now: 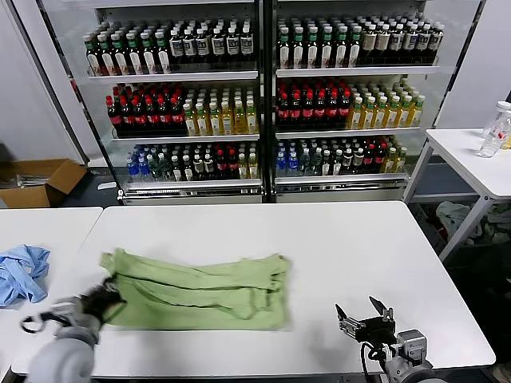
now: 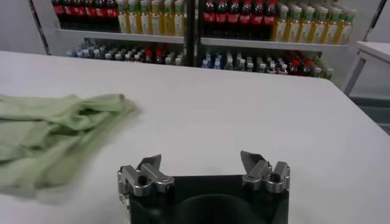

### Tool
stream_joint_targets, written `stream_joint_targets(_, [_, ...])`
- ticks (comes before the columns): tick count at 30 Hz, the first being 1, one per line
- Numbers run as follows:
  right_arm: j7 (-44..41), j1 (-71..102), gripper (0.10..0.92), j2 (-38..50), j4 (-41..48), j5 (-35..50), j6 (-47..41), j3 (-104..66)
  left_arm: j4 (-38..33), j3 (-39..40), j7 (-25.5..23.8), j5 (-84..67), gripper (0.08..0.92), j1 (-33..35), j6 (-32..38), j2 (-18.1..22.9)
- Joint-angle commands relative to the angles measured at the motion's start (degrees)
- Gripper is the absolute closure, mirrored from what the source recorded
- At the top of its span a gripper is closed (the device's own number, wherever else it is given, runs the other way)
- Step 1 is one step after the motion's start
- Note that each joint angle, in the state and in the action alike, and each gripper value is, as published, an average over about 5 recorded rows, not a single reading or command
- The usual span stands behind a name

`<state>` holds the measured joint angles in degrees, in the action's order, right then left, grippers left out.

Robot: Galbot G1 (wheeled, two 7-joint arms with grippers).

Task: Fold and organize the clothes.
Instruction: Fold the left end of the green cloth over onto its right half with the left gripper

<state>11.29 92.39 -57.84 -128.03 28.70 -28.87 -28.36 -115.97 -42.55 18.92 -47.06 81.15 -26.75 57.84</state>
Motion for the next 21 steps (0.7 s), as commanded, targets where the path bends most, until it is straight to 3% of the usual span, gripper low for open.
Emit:
stream_joint_targets(1, [0.0, 0.63, 0.203, -0.05, -0.45, -0.08, 0.09, -0.46, -14.64, -2.07, -0.02, -26.11, 0.906, 1.48, -1.2, 1.98])
stream_joint_targets(6, [-0.11, 1.29, 0.203, 0.09, -0.65, -0.19, 0.24, -0.9, -16.33, 11.61, 0.36, -30.82, 0.906, 0.57, -1.03, 9.93])
stream_joint_targets(11, [-0.23, 1.37, 0.203, 0.32, -0.55, -0.07, 0.38, -1.5, -10.63, 22.48, 0.73, -26.86, 0.906, -4.74, 0.35, 15.07])
stream_joint_targets(17, [-0.25, 0.59, 0.203, 0.51, 0.33, 0.25, 0.46, -1.36, 1.02, 30.92, 2.35, -17.72, 0.906, -12.91, 1.06, 18.28])
stream_joint_targets(21, [-0.21, -0.23, 0.203, 0.47, 0.95, 0.45, 0.32, -0.79, 4.17, 34.45, 2.65, -9.08, 0.898, -14.72, 0.39, 18.86])
